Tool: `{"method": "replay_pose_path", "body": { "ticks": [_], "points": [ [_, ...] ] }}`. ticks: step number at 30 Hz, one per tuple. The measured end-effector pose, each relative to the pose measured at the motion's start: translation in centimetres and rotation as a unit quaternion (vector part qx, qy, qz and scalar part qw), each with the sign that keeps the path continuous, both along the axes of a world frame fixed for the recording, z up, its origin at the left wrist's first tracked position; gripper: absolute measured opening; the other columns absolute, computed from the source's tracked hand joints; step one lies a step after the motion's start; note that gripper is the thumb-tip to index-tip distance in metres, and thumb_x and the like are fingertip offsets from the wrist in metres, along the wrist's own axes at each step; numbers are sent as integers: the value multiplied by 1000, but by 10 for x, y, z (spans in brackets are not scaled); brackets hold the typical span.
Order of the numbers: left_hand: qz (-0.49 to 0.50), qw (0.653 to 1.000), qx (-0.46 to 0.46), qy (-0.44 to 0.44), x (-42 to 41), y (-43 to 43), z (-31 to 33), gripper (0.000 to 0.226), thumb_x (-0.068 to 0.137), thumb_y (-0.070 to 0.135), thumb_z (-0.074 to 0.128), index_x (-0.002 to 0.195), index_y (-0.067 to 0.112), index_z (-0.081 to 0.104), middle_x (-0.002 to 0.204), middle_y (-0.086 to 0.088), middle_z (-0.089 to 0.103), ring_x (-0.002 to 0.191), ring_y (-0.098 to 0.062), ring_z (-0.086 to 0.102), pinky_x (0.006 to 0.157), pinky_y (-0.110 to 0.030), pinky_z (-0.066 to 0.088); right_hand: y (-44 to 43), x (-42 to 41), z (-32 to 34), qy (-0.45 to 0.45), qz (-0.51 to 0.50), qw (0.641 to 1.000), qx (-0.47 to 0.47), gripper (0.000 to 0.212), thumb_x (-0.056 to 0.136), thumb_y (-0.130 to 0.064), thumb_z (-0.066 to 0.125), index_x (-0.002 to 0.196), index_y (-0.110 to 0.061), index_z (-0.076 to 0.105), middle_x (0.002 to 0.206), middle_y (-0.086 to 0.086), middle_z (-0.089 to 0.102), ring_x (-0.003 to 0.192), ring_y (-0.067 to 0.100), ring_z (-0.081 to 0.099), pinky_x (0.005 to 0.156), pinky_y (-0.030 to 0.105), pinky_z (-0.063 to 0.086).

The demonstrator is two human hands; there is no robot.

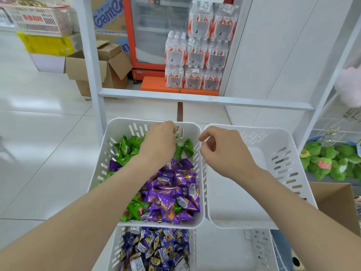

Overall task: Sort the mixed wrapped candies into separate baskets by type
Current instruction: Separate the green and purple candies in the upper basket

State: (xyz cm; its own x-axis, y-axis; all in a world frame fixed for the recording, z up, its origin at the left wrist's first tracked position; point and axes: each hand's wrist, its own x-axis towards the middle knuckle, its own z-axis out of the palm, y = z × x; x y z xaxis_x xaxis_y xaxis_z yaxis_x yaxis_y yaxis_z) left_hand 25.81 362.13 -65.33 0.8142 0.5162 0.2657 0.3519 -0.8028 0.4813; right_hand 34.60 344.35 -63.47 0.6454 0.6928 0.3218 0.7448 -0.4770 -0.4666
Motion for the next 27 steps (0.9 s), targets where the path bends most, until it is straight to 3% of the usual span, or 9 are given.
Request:
{"method": "replay_pose_path", "body": {
  "ticks": [5, 9, 12, 13, 16, 21, 23, 25, 27],
  "points": [
    [4, 992, 78, 101, -42, 17, 20, 19, 81, 10, 55, 85, 21, 70, 90, -1, 69, 89, -26, 64, 78, -42, 58, 13, -13, -1, -66, 103, 989, -87, 27, 88, -10, 58, 109, -19, 73, 101, -1, 70, 97, 19, 62, 88, 39, 53],
    [-125, 944, 51, 302, -65, 15, 7, 38, 89, 44, 32, 90, 25, 64, 99, -1, 61, 97, -28, 58, 94, -45, 51, 36, -30, -7, -151, 149, 946, -244, 40, 85, -14, 55, 123, -14, 62, 114, 7, 65, 108, 30, 60, 94, 45, 50],
    [-207, 924, 55, 316, -72, 11, -2, 41, 100, 49, 29, 106, 27, 62, 113, 0, 57, 110, -29, 53, 102, -48, 41, 47, -38, -12, -61, 180, 937, -293, 61, 85, -33, 47, 143, -17, 44, 140, 11, 52, 121, 34, 57, 99, 47, 50],
    [-233, 930, 34, 282, -75, 11, 1, 33, 103, 43, 38, 108, 23, 64, 114, -1, 60, 110, -26, 53, 101, -44, 39, 49, -39, -13, -49, 192, 930, -309, 54, 86, -37, 46, 137, -20, 46, 137, 9, 53, 119, 33, 59, 95, 46, 52],
    [-217, 961, 3, 172, -86, 18, 11, 22, 98, 37, 62, 116, 25, 63, 116, 4, 56, 112, -15, 51, 101, -34, 39, 49, -34, -14, -80, 185, 913, -354, 12, 90, -32, 49, 99, -25, 52, 95, 3, 62, 95, 34, 64, 76, 41, 54],
    [-40, 966, 130, 221, -109, 16, 16, 51, 93, 64, 50, 117, 20, 51, 118, -4, 46, 115, -28, 45, 102, -40, 40, 60, -46, -12, -135, 122, 913, -365, 15, 83, -22, 57, 74, -18, 45, 77, 3, 49, 78, 32, 56, 65, 34, 38],
    [-17, 958, 106, 265, -114, 9, 17, 53, 90, 66, 51, 108, 17, 46, 112, -6, 44, 110, -30, 47, 97, -38, 40, 70, -50, -18, -103, 132, 952, -258, 6, 83, -18, 55, 88, -16, 53, 91, 5, 53, 90, 31, 58, 72, 38, 47],
    [-23, 955, 59, 290, -120, 4, 20, 48, 89, 61, 56, 102, 17, 40, 104, -3, 40, 100, -27, 47, 85, -35, 38, 81, -49, -25, -54, 157, 968, -190, 38, 90, -15, 51, 127, -13, 56, 122, 9, 58, 115, 30, 56, 96, 44, 49],
    [-44, 949, 58, 306, -121, 5, 20, 43, 89, 53, 58, 106, 17, 41, 107, -4, 41, 102, -29, 50, 84, -35, 38, 88, -47, -30, -51, 173, 959, -220, 59, 97, -17, 48, 155, -19, 37, 150, 6, 49, 134, 28, 45, 111, 46, 38]
  ]
}}
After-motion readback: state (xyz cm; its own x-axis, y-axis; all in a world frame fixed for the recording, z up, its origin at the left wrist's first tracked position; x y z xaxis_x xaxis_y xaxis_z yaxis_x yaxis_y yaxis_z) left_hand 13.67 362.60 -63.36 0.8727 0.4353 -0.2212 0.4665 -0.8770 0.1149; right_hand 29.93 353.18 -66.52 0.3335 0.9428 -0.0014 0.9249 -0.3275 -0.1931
